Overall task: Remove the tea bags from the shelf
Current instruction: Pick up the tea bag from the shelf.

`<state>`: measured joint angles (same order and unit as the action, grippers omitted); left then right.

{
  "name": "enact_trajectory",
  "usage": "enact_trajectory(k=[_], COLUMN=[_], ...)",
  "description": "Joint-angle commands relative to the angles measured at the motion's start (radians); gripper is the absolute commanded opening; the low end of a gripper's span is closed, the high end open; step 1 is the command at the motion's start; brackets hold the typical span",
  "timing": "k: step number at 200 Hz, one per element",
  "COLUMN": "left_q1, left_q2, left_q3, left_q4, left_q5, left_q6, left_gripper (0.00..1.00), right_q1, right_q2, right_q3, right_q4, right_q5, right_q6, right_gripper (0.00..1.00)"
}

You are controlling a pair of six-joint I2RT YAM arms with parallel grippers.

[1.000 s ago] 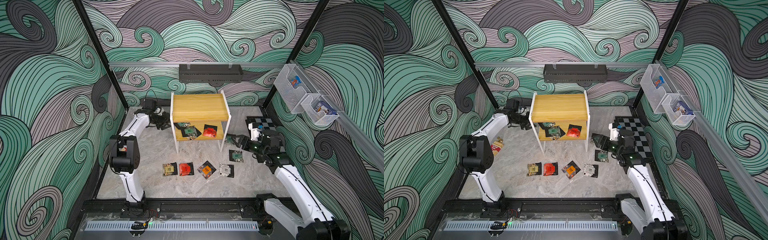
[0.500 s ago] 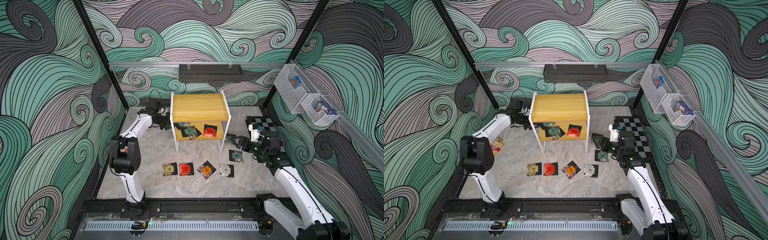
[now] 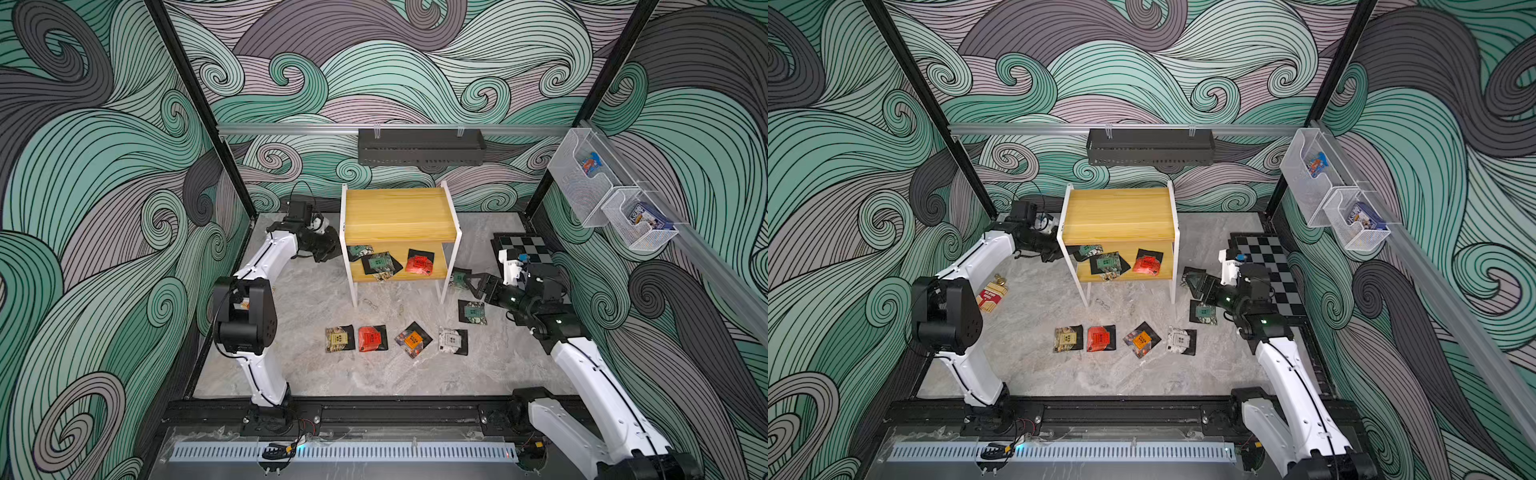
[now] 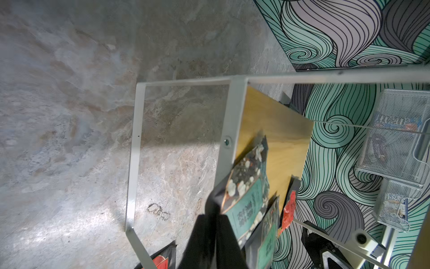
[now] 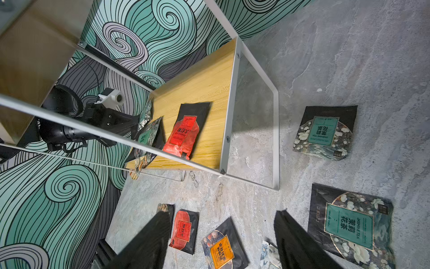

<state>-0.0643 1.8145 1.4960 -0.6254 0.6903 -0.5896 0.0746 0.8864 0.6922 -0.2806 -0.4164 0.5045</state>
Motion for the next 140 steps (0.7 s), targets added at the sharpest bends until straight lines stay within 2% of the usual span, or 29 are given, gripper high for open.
enact_trajectory(k=[1, 36, 102, 140], left_q1=[0.020, 0.052, 0.136, 0.183], left_q2=[-0.052, -0.110, -0.240, -0.358], left_q3=[-0.013, -0.043, -0.134, -0.217], left_q4=[-0.014, -0.006, 0.009, -0.004], left_q5=[-0.015, -0.023, -0.040, -0.100], left_q6=[0.016, 0.010, -0.015, -0.023], left_gripper=[0.06, 0.00, 0.00, 0.00], right_q1=[0.003, 0.002, 0.004, 0.007], right_q2=[-0.014, -0.018, -0.013, -0.005], right_q3=[-0.010, -0.009, 0.000, 0.004], right_q4=[-0.002, -0.002, -0.002, -0.002], right_q5=[0.003, -0.002, -0.015, -0.016], right_q6=[0.001, 0.004, 0.005, 0.003], right_gripper=[0.75, 0.75, 0.75, 0.75])
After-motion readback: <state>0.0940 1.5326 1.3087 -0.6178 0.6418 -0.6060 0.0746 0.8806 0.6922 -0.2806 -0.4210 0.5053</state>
